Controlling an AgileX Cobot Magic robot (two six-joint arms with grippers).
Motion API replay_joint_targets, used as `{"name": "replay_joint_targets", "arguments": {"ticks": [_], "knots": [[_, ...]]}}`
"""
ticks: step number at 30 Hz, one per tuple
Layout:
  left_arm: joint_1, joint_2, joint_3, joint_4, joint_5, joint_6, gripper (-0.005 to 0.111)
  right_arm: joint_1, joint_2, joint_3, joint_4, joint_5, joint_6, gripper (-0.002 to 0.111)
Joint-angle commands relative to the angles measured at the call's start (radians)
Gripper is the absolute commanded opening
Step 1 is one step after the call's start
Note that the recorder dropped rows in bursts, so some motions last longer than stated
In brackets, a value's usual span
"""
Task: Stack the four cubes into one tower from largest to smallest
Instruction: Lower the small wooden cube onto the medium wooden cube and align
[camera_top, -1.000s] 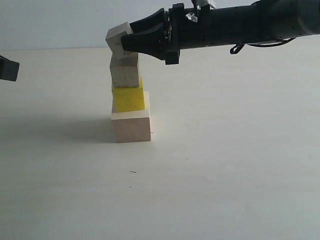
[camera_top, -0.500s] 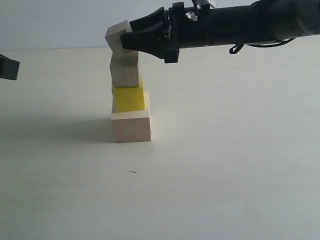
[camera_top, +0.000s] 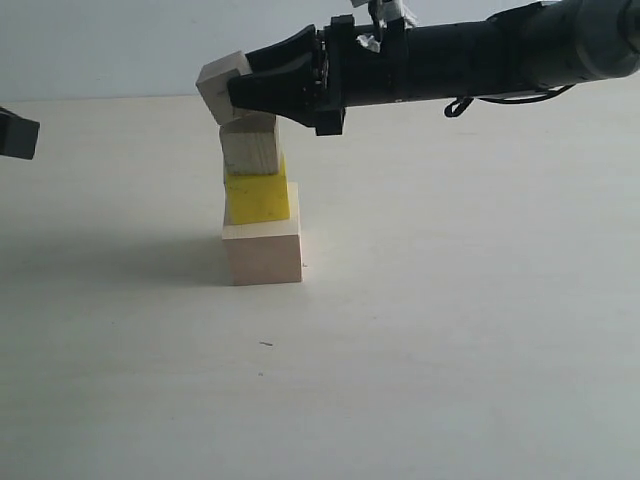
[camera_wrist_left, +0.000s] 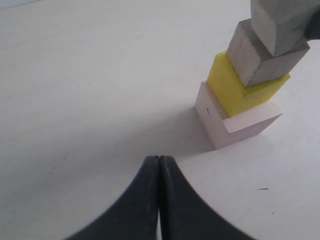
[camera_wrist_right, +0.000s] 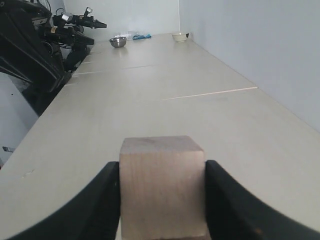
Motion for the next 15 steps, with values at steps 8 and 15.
{"name": "replay_joint_targets", "arguments": {"ticks": [8, 15], "knots": [[0.002, -0.009, 0.002, -0.002, -0.013, -0.002, 0.0, 0.001, -0.002, -0.005, 0.002, 0.011, -0.013, 0.0], [0.002, -0.009, 0.002, -0.002, -0.013, -0.002, 0.0, 0.001, -0.002, -0.005, 0.002, 0.011, -0.013, 0.0]]}}
